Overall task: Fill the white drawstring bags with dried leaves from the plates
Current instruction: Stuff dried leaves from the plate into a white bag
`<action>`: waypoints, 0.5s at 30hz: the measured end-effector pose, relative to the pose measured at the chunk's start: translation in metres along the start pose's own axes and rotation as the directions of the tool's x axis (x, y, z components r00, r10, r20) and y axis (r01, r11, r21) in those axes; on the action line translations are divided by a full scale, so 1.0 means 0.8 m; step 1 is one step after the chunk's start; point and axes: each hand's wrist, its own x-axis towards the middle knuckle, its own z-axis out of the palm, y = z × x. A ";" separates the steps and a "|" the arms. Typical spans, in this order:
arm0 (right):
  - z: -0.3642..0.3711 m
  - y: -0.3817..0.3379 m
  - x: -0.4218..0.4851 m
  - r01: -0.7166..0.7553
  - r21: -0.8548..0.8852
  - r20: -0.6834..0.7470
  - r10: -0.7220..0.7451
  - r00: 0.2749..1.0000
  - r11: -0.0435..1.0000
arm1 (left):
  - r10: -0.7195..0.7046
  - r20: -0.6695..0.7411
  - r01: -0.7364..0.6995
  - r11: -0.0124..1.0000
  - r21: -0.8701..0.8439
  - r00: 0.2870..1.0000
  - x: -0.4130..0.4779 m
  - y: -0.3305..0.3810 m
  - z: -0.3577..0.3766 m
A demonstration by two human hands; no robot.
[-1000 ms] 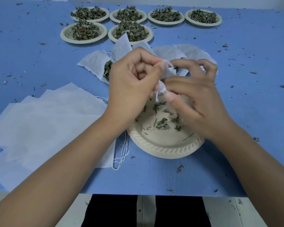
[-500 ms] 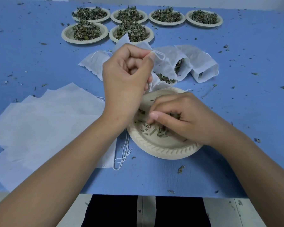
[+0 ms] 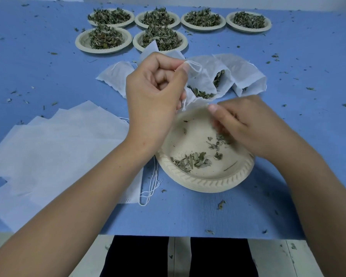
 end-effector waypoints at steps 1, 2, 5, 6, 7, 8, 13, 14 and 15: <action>0.002 -0.003 -0.001 -0.031 0.050 0.096 0.026 0.995 0.998 | -0.001 0.000 0.001 1.000 0.000 1.000 0.000 0.000 0.000; 0.004 -0.006 -0.004 -0.064 0.157 0.183 0.034 0.983 0.985 | -0.001 0.001 0.001 1.000 0.001 1.000 0.000 0.000 0.000; 0.004 -0.015 -0.007 -0.164 0.531 0.295 0.000 0.956 0.831 | 0.006 0.004 -0.006 1.000 0.001 1.000 0.000 -0.001 0.000; 0.002 -0.015 -0.007 -0.142 0.582 0.243 -0.005 0.970 0.800 | 0.008 0.005 -0.008 1.000 0.001 1.000 0.000 -0.001 0.000; 0.000 -0.013 -0.007 -0.100 0.583 0.165 0.003 0.986 0.806 | 0.008 0.004 -0.008 1.000 0.001 1.000 0.000 0.000 0.000; -0.002 -0.010 -0.006 -0.060 0.537 0.096 0.010 0.995 0.842 | 0.006 0.003 -0.006 1.000 0.002 1.000 0.000 0.000 0.000; -0.006 -0.011 -0.010 -0.209 0.465 0.456 -0.031 0.890 0.860 | -0.002 0.004 0.002 1.000 -0.007 1.000 -0.001 0.001 -0.001; -0.005 -0.014 -0.011 -0.216 0.508 0.498 -0.079 0.864 0.834 | -0.002 0.002 0.002 1.000 -0.007 1.000 -0.001 0.001 -0.001; -0.004 -0.018 -0.011 -0.219 0.566 0.496 -0.116 0.860 0.795 | 0.000 -0.001 0.000 1.000 -0.005 1.000 -0.001 0.001 -0.001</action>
